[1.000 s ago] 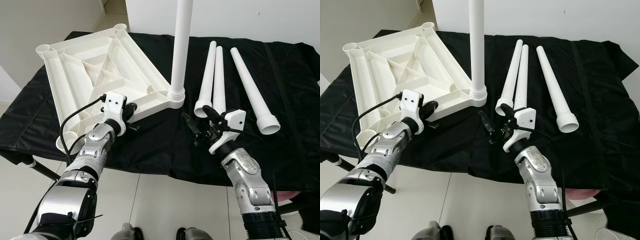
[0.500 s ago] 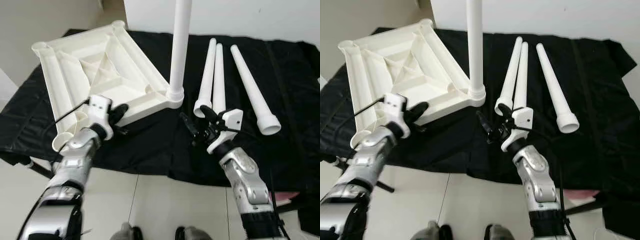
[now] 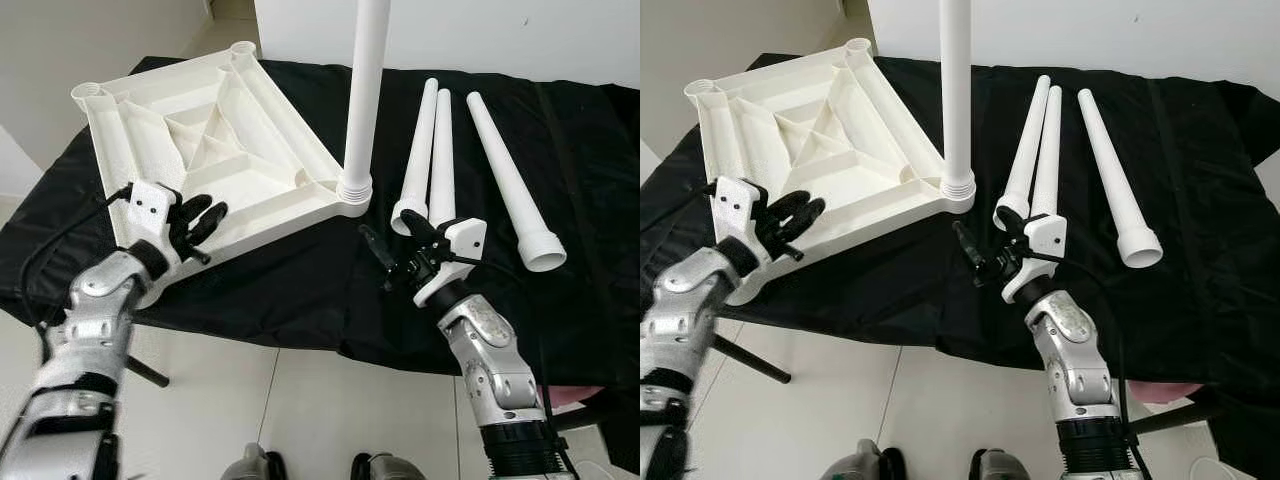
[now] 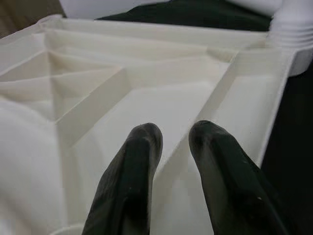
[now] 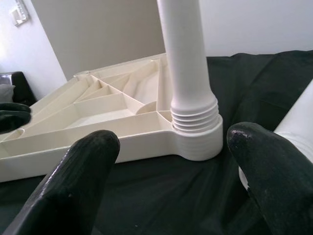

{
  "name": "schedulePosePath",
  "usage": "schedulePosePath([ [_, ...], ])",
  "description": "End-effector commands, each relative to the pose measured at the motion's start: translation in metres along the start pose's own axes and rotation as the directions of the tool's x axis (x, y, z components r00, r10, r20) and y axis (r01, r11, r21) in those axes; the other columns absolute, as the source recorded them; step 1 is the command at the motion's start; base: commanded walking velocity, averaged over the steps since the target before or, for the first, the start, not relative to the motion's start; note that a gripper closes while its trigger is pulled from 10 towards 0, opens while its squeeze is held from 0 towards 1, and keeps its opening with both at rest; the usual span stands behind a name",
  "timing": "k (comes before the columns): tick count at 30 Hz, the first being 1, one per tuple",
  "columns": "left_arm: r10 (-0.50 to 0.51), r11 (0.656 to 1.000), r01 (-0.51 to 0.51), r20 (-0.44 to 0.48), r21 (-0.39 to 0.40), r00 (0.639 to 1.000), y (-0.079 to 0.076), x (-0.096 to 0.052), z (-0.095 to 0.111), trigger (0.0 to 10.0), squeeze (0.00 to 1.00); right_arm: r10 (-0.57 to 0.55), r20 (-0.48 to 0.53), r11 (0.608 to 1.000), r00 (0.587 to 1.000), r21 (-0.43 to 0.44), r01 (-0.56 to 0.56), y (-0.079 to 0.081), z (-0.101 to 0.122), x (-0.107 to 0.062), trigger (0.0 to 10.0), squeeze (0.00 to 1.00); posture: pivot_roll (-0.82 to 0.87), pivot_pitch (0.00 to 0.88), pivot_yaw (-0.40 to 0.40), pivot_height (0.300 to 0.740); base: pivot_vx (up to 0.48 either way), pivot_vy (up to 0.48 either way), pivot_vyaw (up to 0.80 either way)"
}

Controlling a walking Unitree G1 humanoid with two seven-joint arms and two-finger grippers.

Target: Building children table

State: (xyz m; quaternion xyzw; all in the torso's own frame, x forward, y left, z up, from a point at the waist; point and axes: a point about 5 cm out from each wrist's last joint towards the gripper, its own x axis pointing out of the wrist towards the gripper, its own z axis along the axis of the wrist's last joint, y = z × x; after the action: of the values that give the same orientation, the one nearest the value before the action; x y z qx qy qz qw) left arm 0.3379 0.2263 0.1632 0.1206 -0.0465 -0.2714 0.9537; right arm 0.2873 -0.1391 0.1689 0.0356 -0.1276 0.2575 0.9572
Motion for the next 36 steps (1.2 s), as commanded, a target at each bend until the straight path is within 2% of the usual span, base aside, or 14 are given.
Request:
schedulePosePath([
  [1,0.081,0.995,-0.078,-0.068,0.056,0.994,0.011,-0.008,-0.007,10.0,0.0,0.003,-0.01,1.0,1.0,0.006,-0.003,0.002,-0.004,0.0,10.0,0.0,-0.07,0.111,0.079,0.74,0.0,0.0,0.0],
  [2,0.081,0.995,-0.078,-0.068,0.056,0.994,0.011,-0.008,-0.007,10.0,0.0,0.003,-0.01,1.0,1.0,0.006,-0.003,0.002,-0.004,0.0,10.0,0.0,-0.07,0.111,0.079,0.74,0.0,0.0,0.0],
  [3,0.108,0.99,-0.097,-0.11,0.102,0.988,0.022,-0.015,-0.008,10.0,1.0,0.003,-0.01,1.0,1.0,0.004,-0.003,0.002,-0.004,0.001,10.0,0.0,-0.06,0.111,0.075,0.74,0.0,0.0,0.0],
  [4,0.134,0.984,-0.114,-0.146,0.135,0.98,0.03,-0.021,-0.008,10.0,1.0,0.003,-0.008,1.0,1.0,0.0,-0.003,0.001,-0.004,0.002,10.0,0.0,-0.06,0.11,0.075,0.74,0.0,0.0,0.0],
  [8,0.15,0.978,-0.122,-0.162,0.167,0.975,0.036,-0.026,-0.006,10.0,1.0,0.003,-0.008,1.0,1.0,0.0,-0.003,0.001,-0.004,0.002,10.0,0.0,-0.06,0.11,0.075,0.74,0.0,0.0,0.0],
  [9,0.175,0.962,-0.121,-0.211,0.244,0.962,0.047,-0.035,-0.005,10.0,0.0,0.002,-0.008,1.0,1.0,-0.001,-0.002,0.0,-0.004,0.002,10.0,0.0,-0.06,0.111,0.074,0.74,0.0,0.0,0.0],
  [21,0.209,0.944,-0.118,-0.285,0.308,0.936,0.062,-0.047,-0.006,10.0,0.0,0.002,-0.009,1.0,1.0,-0.002,-0.002,0.0,-0.004,0.002,10.0,0.0,-0.06,0.108,0.073,0.74,0.0,0.0,0.0],
  [24,0.158,0.943,-0.044,-0.328,0.328,0.931,0.057,-0.047,-0.012,10.0,0.0,0.003,-0.007,1.0,1.0,-0.005,-0.003,-0.001,-0.004,0.003,10.0,0.0,-0.06,0.105,0.072,0.74,0.0,0.0,0.0],
  [25,0.103,0.939,0.028,-0.359,0.343,0.928,0.049,-0.045,-0.017,10.0,0.0,0.003,-0.006,1.0,1.0,-0.009,-0.003,-0.002,-0.003,0.003,10.0,0.0,-0.06,0.107,0.074,0.74,0.0,0.0,0.0],
  [28,0.103,0.939,0.028,-0.359,0.343,0.928,0.049,-0.045,-0.017,10.0,0.0,0.003,-0.006,1.0,1.0,-0.009,-0.003,-0.002,-0.003,0.003,10.0,0.0,-0.06,0.107,0.074,0.74,0.0,0.0,0.0],
  [29,0.057,0.929,0.091,-0.382,0.358,0.922,0.043,-0.044,-0.021,10.0,0.0,0.002,-0.006,1.0,1.0,-0.012,-0.002,-0.003,-0.003,0.003,10.0,0.0,-0.06,0.107,0.074,0.74,0.0,0.0,0.0],
  [32,0.02,0.917,0.144,-0.404,0.371,0.915,0.035,-0.042,-0.025,10.0,0.0,0.0,-0.005,1.0,1.0,-0.015,0.0,-0.004,-0.003,0.003,10.0,0.0,-0.06,0.107,0.074,0.74,0.0,0.0,0.0],
  [33,-0.014,0.904,0.195,-0.427,0.382,0.904,0.027,-0.039,-0.03,10.0,0.0,-0.003,-0.004,1.0,1.0,-0.017,0.003,-0.004,-0.002,0.003,10.0,0.0,-0.06,0.107,0.074,0.74,0.0,0.0,0.0],
  [36,-0.039,0.894,0.228,-0.44,0.386,0.897,0.02,-0.035,-0.034,10.0,0.0,-0.005,-0.003,1.0,1.0,-0.018,0.005,-0.005,-0.002,0.003,10.0,0.0,-0.06,0.107,0.074,0.74,0.0,0.0,0.0],
])
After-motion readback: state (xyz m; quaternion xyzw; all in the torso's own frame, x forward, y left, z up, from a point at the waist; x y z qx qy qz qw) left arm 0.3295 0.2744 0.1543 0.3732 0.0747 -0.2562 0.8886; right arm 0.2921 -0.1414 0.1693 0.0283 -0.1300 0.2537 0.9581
